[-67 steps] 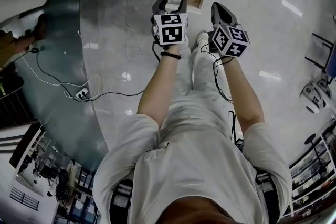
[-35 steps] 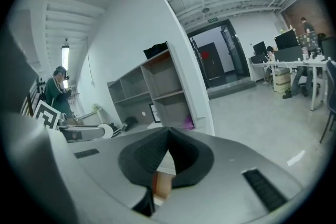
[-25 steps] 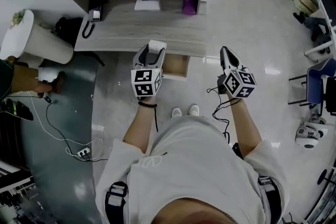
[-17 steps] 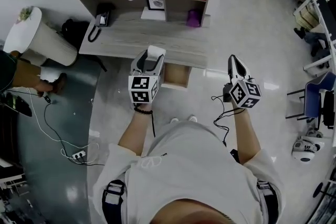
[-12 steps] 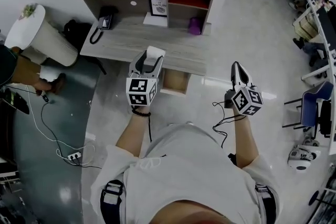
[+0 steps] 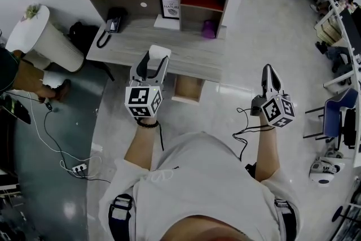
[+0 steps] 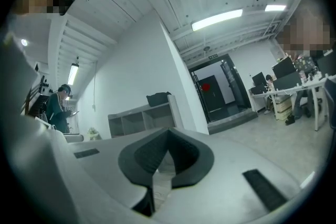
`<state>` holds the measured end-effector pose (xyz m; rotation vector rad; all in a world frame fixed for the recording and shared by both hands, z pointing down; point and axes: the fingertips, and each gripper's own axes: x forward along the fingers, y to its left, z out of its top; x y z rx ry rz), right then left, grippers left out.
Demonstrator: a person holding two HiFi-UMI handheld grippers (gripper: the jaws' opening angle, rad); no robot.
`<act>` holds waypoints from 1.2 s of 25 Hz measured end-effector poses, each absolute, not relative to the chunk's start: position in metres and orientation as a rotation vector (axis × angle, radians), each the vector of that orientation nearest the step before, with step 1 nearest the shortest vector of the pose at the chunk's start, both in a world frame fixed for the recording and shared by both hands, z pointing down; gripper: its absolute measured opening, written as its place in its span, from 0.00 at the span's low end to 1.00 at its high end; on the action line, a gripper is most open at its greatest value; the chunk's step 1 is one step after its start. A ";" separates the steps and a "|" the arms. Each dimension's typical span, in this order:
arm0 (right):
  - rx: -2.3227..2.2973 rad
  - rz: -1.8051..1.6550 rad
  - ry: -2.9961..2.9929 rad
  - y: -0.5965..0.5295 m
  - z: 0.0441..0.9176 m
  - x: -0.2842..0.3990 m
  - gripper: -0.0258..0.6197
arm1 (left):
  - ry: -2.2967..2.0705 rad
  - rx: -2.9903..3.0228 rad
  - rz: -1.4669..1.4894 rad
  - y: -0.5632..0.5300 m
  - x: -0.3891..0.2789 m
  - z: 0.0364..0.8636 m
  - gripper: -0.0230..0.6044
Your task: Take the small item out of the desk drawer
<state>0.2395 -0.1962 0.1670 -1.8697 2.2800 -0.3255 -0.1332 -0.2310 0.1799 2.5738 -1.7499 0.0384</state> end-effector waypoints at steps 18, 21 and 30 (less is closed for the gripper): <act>-1.898 -0.301 2.246 -0.180 0.160 0.264 0.04 | -1.828 2.542 0.017 -0.220 -0.142 0.173 0.43; -1.902 -0.300 2.258 -0.180 0.160 0.264 0.04 | -1.828 2.540 0.016 -0.219 -0.141 0.173 0.43; -1.926 -0.300 2.282 -0.179 0.162 0.262 0.04 | -1.825 2.547 0.005 -0.217 -0.138 0.171 0.43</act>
